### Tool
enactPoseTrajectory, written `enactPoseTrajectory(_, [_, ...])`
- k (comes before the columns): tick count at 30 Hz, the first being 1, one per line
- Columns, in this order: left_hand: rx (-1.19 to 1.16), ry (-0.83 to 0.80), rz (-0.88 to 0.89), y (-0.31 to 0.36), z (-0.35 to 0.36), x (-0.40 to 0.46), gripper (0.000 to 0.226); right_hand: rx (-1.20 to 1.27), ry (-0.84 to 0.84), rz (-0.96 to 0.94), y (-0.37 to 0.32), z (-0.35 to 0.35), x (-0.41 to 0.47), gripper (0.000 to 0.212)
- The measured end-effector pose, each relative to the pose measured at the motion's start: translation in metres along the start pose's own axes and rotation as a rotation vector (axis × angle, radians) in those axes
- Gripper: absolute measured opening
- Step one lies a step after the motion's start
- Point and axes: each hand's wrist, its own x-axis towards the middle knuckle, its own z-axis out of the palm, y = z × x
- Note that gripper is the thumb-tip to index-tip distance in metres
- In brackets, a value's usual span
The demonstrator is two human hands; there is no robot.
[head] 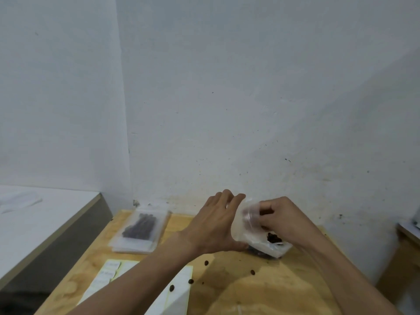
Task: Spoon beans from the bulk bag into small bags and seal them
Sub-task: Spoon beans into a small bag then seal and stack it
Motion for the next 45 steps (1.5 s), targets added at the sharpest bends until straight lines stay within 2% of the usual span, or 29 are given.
enactPoseTrajectory(3, [-0.037, -0.005, -0.02, 0.005, 0.002, 0.0, 0.103, 0.084, -0.049, 0.048, 0.002, -0.001, 0.001, 0.006])
enactPoseTrajectory(6, [-0.059, -0.02, -0.042, 0.008, 0.005, 0.001, 0.095, 0.096, -0.093, 0.062, 0.001, -0.001, 0.0, 0.006])
enactPoseTrajectory(11, [-0.049, -0.038, -0.087, 0.011, 0.01, 0.01, 0.082, 0.027, -0.082, 0.025, 0.01, -0.004, 0.004, 0.006])
enactPoseTrajectory(14, [-0.013, -0.051, -0.126, 0.009, 0.012, 0.014, 0.085, -0.022, 0.062, -0.015, 0.025, -0.014, 0.01, 0.013])
enactPoseTrajectory(16, [-0.067, -0.065, -0.206, 0.007, 0.012, 0.016, 0.087, -0.151, 0.205, -0.044, 0.039, -0.027, 0.013, 0.009])
enactPoseTrajectory(17, [-0.12, -0.074, -0.264, 0.005, 0.012, 0.018, 0.088, -0.251, 0.276, -0.029, 0.05, -0.034, 0.014, 0.015])
enactPoseTrajectory(19, [-0.259, -0.105, -0.378, 0.005, 0.012, 0.022, 0.083, -0.432, 0.317, 0.142, 0.075, -0.046, 0.013, 0.04])
enactPoseTrajectory(21, [-0.393, -0.159, -0.465, 0.006, 0.013, 0.026, 0.072, -0.553, 0.226, 0.386, 0.094, -0.052, 0.008, 0.064])
enactPoseTrajectory(22, [-0.473, -0.198, -0.51, 0.007, 0.014, 0.029, 0.07, -0.559, 0.174, 0.468, 0.101, -0.052, 0.005, 0.065])
enactPoseTrajectory(24, [-0.647, -0.274, -0.604, 0.008, 0.016, 0.033, 0.081, -0.438, 0.127, 0.5, 0.112, -0.051, 0.0, 0.052])
enactPoseTrajectory(26, [-0.756, -0.348, -0.652, 0.01, 0.02, 0.036, 0.085, -0.229, 0.107, 0.471, 0.116, -0.051, -0.003, 0.05])
enactPoseTrajectory(28, [-0.778, -0.445, -0.666, 0.011, 0.025, 0.037, 0.091, 0.006, 0.139, 0.414, 0.115, -0.05, -0.008, 0.041])
enactPoseTrajectory(30, [-0.787, -0.532, -0.675, 0.011, 0.03, 0.038, 0.108, 0.215, 0.225, 0.362, 0.109, -0.047, -0.01, 0.034])
enactPoseTrajectory(33, [-0.787, -0.535, -0.735, 0.013, 0.039, 0.038, 0.124, 0.398, 0.3, 0.325, 0.105, -0.038, -0.006, 0.026])
enactPoseTrajectory(34, [-0.782, -0.517, -0.754, 0.012, 0.042, 0.038, 0.124, 0.362, 0.307, 0.303, 0.106, -0.033, -0.004, 0.025])
enactPoseTrajectory(36, [-0.779, -0.471, -0.778, 0.012, 0.047, 0.038, 0.115, 0.14, 0.35, 0.234, 0.11, -0.024, -0.001, 0.026])
enactPoseTrajectory(39, [-0.795, -0.427, -0.785, 0.011, 0.049, 0.039, 0.105, -0.248, 0.494, 0.01, 0.109, -0.023, 0.002, 0.025])
enactPoseTrajectory(43, [-0.782, -0.374, -0.759, 0.013, 0.045, 0.045, 0.085, -0.613, 0.696, -0.214, 0.109, -0.034, 0.0, 0.027])
enactPoseTrajectory(45, [-0.776, -0.352, -0.732, 0.014, 0.044, 0.049, 0.076, -0.758, 0.69, -0.305, 0.11, -0.033, -0.006, 0.028])
